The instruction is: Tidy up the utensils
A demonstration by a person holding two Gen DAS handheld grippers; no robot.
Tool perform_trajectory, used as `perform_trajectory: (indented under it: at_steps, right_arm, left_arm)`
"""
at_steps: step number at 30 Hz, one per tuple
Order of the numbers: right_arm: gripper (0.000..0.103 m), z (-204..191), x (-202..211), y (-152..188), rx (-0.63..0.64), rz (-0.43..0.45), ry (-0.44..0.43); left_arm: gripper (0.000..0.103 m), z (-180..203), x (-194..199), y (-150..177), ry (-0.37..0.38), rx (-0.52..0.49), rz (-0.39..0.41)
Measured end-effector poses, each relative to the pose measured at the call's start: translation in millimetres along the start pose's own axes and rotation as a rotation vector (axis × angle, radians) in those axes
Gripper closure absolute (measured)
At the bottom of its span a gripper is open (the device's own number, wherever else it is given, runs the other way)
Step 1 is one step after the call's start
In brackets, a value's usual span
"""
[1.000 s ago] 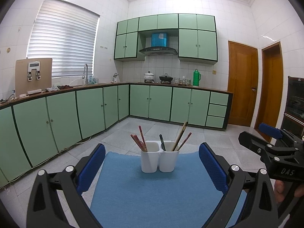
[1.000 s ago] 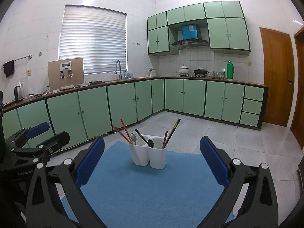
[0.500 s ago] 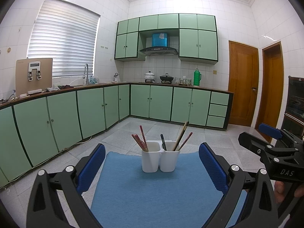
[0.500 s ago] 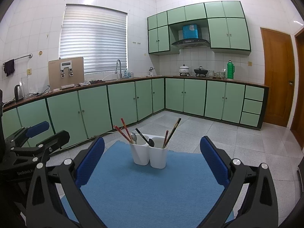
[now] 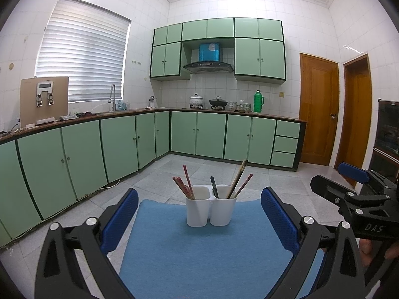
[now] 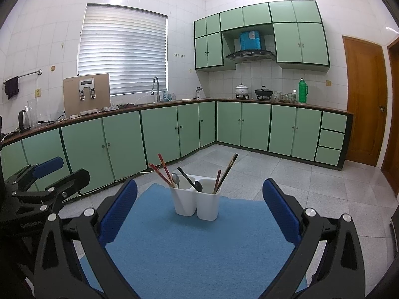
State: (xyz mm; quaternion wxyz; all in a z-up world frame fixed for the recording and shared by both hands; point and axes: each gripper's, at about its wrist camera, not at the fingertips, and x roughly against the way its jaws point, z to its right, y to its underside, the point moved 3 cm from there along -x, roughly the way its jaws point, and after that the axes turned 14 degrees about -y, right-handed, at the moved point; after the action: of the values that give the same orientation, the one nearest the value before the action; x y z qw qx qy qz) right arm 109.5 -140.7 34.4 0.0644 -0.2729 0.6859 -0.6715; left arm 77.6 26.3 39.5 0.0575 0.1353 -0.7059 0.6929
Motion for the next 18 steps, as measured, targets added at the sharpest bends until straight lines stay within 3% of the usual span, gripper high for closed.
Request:
perform_trajectory:
  at_steps: [18]
  right_arm:
    - [0.005, 3.9, -2.4, 2.7, -0.007, -0.013, 0.005]
  left_arm:
    - [0.006, 1.4, -5.5, -0.4, 0.0, 0.001, -0.019]
